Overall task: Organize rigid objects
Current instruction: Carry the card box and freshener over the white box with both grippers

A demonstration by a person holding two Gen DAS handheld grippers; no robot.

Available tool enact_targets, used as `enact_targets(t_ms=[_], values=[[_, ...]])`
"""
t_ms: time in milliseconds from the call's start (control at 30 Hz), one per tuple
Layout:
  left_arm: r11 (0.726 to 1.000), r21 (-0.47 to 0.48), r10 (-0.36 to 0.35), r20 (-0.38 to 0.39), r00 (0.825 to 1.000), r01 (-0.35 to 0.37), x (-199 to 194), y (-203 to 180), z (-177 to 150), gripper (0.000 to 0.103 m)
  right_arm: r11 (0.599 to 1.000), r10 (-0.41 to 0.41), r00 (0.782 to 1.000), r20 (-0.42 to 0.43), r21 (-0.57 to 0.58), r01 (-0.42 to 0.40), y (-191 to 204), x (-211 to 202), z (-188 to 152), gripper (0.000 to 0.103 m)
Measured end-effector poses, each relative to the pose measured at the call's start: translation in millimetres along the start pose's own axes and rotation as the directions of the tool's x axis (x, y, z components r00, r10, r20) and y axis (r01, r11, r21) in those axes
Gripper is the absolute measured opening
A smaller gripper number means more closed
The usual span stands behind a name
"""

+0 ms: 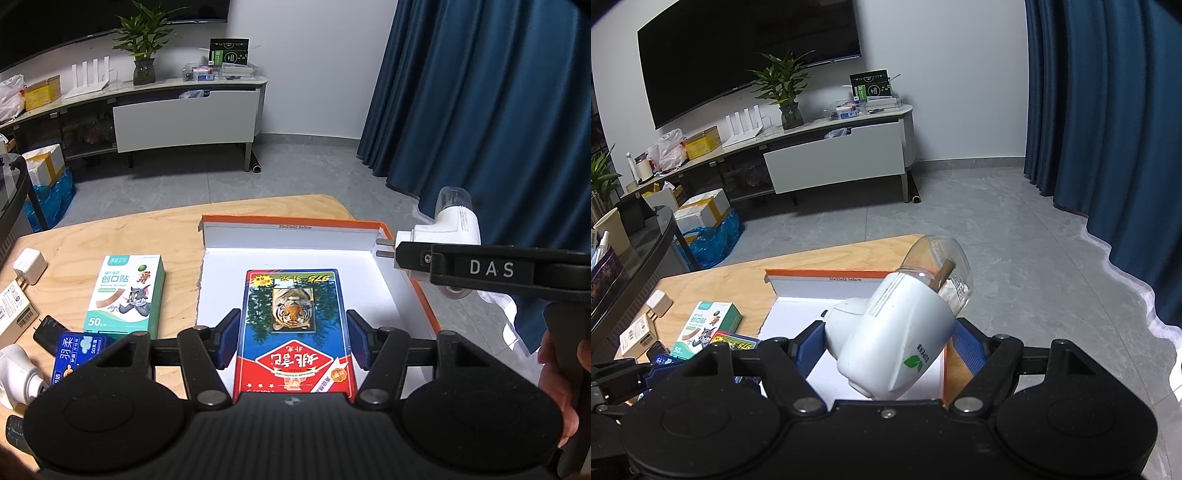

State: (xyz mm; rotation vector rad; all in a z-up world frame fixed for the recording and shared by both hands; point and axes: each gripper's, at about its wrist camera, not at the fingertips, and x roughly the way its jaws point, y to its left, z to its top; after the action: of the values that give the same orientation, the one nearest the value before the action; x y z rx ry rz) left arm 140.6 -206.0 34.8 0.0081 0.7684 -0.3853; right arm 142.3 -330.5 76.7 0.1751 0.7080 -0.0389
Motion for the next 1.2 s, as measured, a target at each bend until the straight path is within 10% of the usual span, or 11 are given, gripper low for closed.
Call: enact_targets(t_ms=[1200], values=[[1.0,0.008,-0.001,0.005,1.0,0.001,-0.6,-4.8,-0.1,0.06,1.0,-0.002,1.0,-0.001,0.0,0.002,3.6,-0.4,-1.9,0.089]])
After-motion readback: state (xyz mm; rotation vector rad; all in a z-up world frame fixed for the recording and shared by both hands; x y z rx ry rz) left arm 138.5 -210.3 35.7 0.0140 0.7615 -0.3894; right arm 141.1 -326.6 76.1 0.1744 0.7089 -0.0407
